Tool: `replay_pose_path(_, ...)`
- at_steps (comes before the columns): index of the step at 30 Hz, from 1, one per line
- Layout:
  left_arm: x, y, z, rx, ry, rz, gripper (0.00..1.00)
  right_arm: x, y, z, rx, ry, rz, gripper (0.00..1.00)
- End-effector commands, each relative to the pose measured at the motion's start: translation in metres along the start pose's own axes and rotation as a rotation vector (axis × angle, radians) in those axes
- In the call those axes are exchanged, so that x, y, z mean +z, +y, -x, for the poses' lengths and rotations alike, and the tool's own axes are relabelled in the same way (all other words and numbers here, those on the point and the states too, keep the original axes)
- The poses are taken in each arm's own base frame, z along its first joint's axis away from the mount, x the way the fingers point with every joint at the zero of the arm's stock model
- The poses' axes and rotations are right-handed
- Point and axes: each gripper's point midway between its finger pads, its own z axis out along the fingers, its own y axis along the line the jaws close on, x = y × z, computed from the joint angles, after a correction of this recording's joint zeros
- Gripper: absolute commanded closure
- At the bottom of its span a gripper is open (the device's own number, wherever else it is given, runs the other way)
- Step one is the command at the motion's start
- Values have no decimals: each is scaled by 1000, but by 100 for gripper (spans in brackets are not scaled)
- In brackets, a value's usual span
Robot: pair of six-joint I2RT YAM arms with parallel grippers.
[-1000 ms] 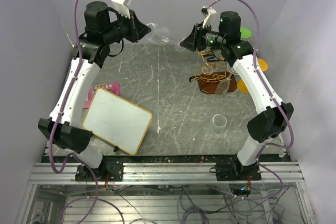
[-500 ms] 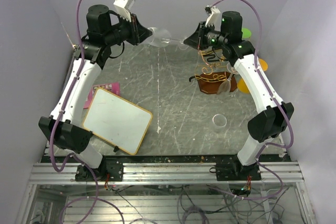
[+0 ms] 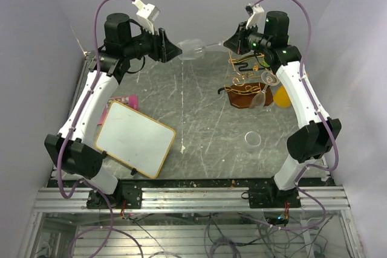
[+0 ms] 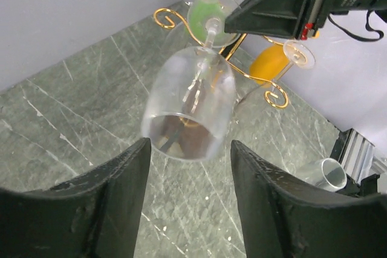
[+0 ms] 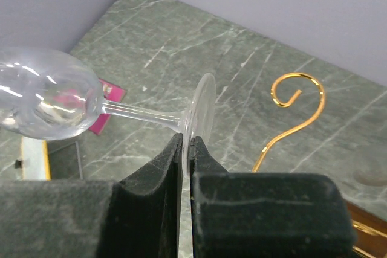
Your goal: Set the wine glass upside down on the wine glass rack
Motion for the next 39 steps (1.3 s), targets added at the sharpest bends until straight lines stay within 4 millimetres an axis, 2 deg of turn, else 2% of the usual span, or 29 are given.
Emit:
replay_pose_path(1,-22,-18,12,140,-12,-15,32,-6,-4,25,-111,-65,-34,100)
replay_pose_path(8,-39,-2,8,245,35,90,18,-8,-18,31,-199,-71,-96,100)
replay_pose_path(14,-48,8,9,277,48,151,13,-8,-28,38,-381,-58,-154,100)
replay_pose_path(22,-49,18,9,269,42,189,7,-6,-44,35,-646,25,-271,100)
replay_pose_path(28,-47,21,5,263,49,187,5,1,-59,27,-794,95,-320,100)
replay_pose_path(39,-45,21,2,258,53,175,5,13,-78,18,-908,168,-381,100)
